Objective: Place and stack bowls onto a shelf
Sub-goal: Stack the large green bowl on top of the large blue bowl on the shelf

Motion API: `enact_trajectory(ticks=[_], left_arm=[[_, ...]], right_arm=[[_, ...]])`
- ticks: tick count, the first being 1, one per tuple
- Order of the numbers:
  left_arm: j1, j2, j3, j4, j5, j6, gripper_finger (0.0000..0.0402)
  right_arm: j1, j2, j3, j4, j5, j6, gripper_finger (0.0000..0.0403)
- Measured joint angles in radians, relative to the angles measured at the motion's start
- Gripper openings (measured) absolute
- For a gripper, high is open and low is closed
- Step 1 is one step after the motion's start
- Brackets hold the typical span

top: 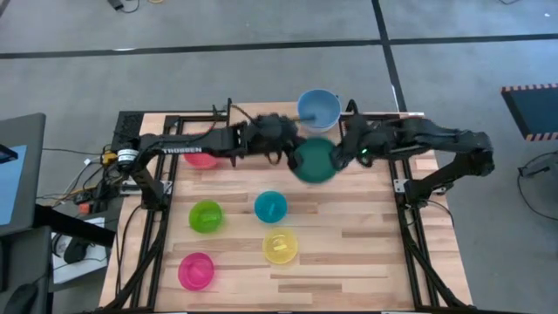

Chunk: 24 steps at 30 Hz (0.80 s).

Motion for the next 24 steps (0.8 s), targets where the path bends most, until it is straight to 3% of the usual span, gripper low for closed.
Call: enact_trajectory(ticks=[4, 8, 12, 16, 20, 24], left_arm=[[0.092, -0.002, 0.031, 0.044, -0.007, -0.011, 0.0001], [0.179, -0.001, 0.041, 0.146, 0.018, -0.053, 0.0001], [0.255, 0.015, 0.049, 0.254, 0.029, -0.103, 0.0001], [0.296, 0.072, 0.073, 0.247, 0.053, -0.121, 0.0001], [0.302, 0.159, 0.175, 0.229, 0.091, -0.084, 0.0001], [0.306, 0.253, 0.329, 0.076, 0.088, 0.008, 0.0000]], right_arm=[[-0.001, 0.000, 0.112, -0.021, 0.147, 0.024, 0.0244], [-0.003, 0.000, 0.171, -0.020, 0.196, 0.022, 0.0249], [-0.004, 0.003, 0.169, -0.040, 0.200, 0.036, 0.0249], [-0.004, 0.004, 0.154, -0.070, 0.190, 0.085, 0.0249], [-0.018, 0.007, 0.150, -0.117, 0.157, 0.135, 0.0249], [-0.033, 0.012, 0.150, -0.128, 0.136, 0.157, 0.0249]])
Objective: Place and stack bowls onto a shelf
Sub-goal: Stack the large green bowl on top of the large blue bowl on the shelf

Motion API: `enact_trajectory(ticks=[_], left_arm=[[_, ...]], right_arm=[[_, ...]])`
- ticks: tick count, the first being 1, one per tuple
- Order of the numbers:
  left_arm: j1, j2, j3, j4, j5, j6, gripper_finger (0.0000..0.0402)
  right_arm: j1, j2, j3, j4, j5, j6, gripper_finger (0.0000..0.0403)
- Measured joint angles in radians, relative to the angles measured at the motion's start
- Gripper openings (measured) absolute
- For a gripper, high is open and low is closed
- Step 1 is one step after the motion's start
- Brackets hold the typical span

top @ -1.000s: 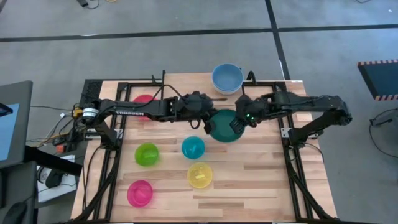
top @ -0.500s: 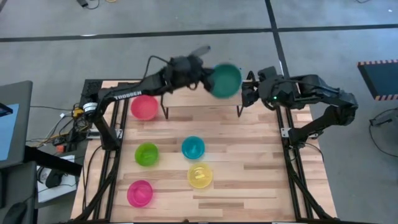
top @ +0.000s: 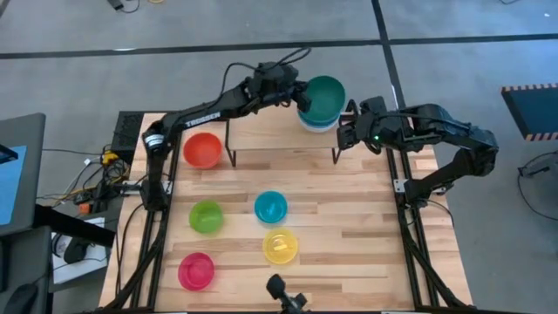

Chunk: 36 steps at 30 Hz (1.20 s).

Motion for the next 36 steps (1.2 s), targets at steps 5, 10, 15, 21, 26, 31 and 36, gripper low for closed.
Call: enact_trajectory(ticks=[5, 10, 15, 21, 26, 31, 36], left_arm=[[0.009, 0.082, 0.174, -0.201, 0.024, 0.096, 0.0000], [0.020, 0.106, 0.230, -0.296, 0.039, 0.144, 0.0000], [0.050, 0.106, 0.230, -0.340, 0.055, 0.122, 0.0027], [0.079, 0.095, 0.230, -0.351, 0.171, 0.060, 0.0122], [0.086, 0.019, 0.230, -0.360, 0.179, 0.013, 0.0188], [0.073, -0.016, 0.232, -0.374, 0.092, -0.014, 0.0197], [0.050, 0.049, 0.231, -0.344, 0.050, -0.013, 0.0181]], right_arm=[[-0.017, -0.001, 0.000, -0.015, -0.014, 0.023, 0.0249], [-0.040, 0.000, 0.000, -0.013, -0.022, 0.031, 0.0249], [-0.059, 0.000, 0.000, 0.002, -0.022, 0.034, 0.0249], [-0.069, 0.002, 0.000, 0.025, -0.040, 0.040, 0.0249], [-0.065, 0.035, -0.001, 0.022, -0.086, 0.046, 0.0249], [-0.005, 0.078, -0.001, -0.011, -0.117, 0.035, 0.0249], [0.080, 0.098, -0.001, 0.009, -0.115, 0.040, 0.0249]])
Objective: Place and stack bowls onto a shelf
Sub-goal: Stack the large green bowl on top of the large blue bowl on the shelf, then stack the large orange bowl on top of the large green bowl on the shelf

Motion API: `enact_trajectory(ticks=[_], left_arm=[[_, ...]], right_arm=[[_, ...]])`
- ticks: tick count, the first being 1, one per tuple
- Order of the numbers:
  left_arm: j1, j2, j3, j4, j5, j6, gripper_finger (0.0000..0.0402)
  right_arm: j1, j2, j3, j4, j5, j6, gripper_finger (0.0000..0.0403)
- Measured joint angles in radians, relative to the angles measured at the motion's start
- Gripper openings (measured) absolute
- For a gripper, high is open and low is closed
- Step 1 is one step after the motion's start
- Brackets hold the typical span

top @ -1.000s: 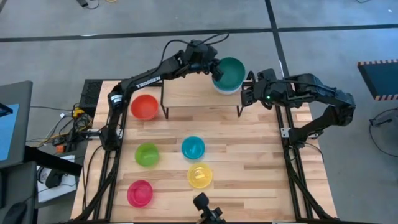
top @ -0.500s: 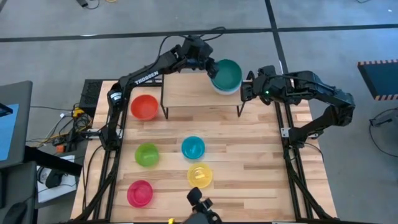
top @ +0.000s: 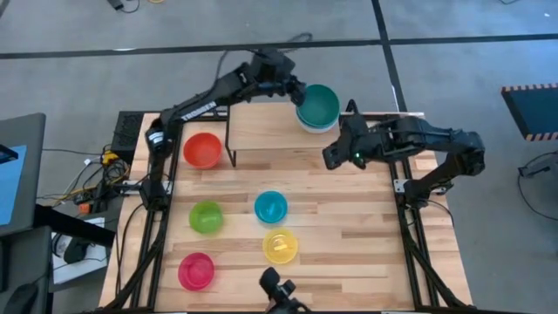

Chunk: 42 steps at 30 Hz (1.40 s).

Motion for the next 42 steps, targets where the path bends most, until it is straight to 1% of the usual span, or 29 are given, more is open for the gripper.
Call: enact_trajectory(ticks=[2, 4, 6, 10, 15, 18, 23, 25, 27, 29, 32, 36, 39, 42], left_arm=[[-0.004, 0.034, -0.003, 0.003, 0.022, -0.014, 0.0176], [-0.007, 0.058, -0.003, -0.007, 0.023, -0.014, 0.0172], [-0.012, 0.059, -0.003, -0.009, 0.006, -0.015, 0.0171], [-0.021, 0.054, -0.001, 0.011, -0.067, -0.014, 0.0170], [-0.021, 0.057, -0.001, 0.021, -0.068, -0.033, 0.0170], [-0.021, 0.071, -0.002, -0.031, -0.073, -0.062, 0.0170], [-0.024, 0.070, -0.002, -0.071, -0.133, -0.066, 0.0170], [-0.024, 0.068, -0.001, -0.085, -0.132, -0.075, 0.0170], [-0.023, 0.069, -0.002, -0.092, -0.106, -0.093, 0.0170], [-0.029, 0.054, -0.003, -0.095, -0.103, -0.099, 0.0170], [-0.041, 0.000, -0.003, -0.102, -0.144, -0.060, 0.0170], [-0.046, -0.069, 0.000, -0.207, -0.186, 0.009, 0.0170], [-0.034, -0.111, -0.002, -0.337, -0.224, 0.019, 0.0170], [-0.009, -0.164, -0.002, -0.451, -0.232, 0.044, 0.0170]], right_arm=[[0.029, -0.003, 0.000, 0.002, 0.003, 0.002, 0.0249], [0.061, -0.001, 0.000, -0.002, 0.016, 0.015, 0.0249], [0.086, -0.014, 0.000, -0.025, 0.019, 0.032, 0.0249], [0.146, -0.027, 0.000, -0.035, 0.030, 0.055, 0.0249], [0.204, -0.035, 0.000, -0.042, 0.054, 0.059, 0.0249], [0.215, -0.038, 0.000, -0.034, 0.060, 0.059, 0.0249], [0.212, -0.037, 0.000, -0.010, 0.073, 0.035, 0.0249], [0.208, -0.037, 0.000, -0.009, 0.074, 0.032, 0.0249], [0.207, -0.037, 0.000, -0.008, 0.074, 0.030, 0.0249], [0.220, -0.037, 0.000, -0.007, 0.074, 0.029, 0.0249], [0.235, -0.037, 0.000, -0.006, 0.077, 0.028, 0.0249], [0.241, -0.037, 0.000, -0.006, 0.077, 0.028, 0.0249], [0.230, -0.037, 0.000, -0.006, 0.077, 0.026, 0.0249], [0.203, -0.037, 0.000, -0.005, 0.076, 0.020, 0.0249]])
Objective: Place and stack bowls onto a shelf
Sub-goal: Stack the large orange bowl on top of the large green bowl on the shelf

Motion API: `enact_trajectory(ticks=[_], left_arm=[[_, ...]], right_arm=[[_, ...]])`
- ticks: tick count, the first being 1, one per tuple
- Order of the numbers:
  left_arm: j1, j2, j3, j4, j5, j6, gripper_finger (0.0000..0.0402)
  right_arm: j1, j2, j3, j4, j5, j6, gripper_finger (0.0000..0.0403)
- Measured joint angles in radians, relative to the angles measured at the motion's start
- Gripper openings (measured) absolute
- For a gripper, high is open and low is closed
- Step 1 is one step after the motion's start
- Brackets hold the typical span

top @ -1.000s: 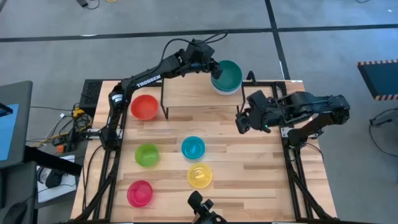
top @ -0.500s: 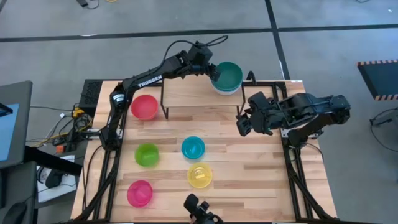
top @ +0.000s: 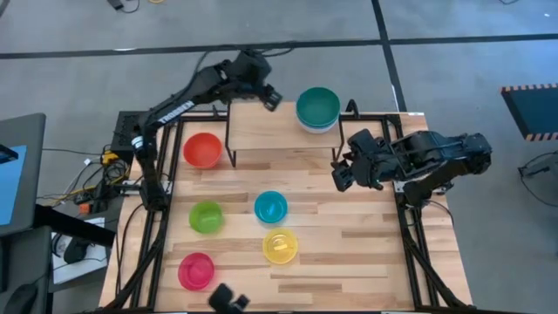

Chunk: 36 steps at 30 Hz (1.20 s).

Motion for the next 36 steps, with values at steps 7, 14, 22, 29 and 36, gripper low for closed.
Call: enact_trajectory(ticks=[7, 14, 22, 29, 36], left_arm=[[0.085, -0.152, -0.163, -0.103, 0.011, 0.025, 0.0170], [0.219, -0.389, -0.518, -0.030, 0.109, 0.019, 0.0170], [0.307, -0.521, -0.887, -0.020, 0.131, -0.051, 0.0170], [0.417, -0.537, -1.091, -0.014, 0.136, -0.165, 0.0170], [0.450, -0.533, -1.178, 0.056, 0.103, -0.189, 0.0170]], right_arm=[[-0.067, 0.000, 0.000, 0.034, 0.003, -0.060, 0.0249], [-0.136, 0.000, 0.000, 0.079, 0.001, -0.131, 0.0249], [-0.210, 0.000, 0.000, 0.125, -0.006, -0.181, 0.0249], [-0.287, 0.000, 0.000, 0.173, -0.091, -0.263, 0.0249], [-0.345, 0.000, 0.000, 0.183, -0.144, -0.296, 0.0249]])
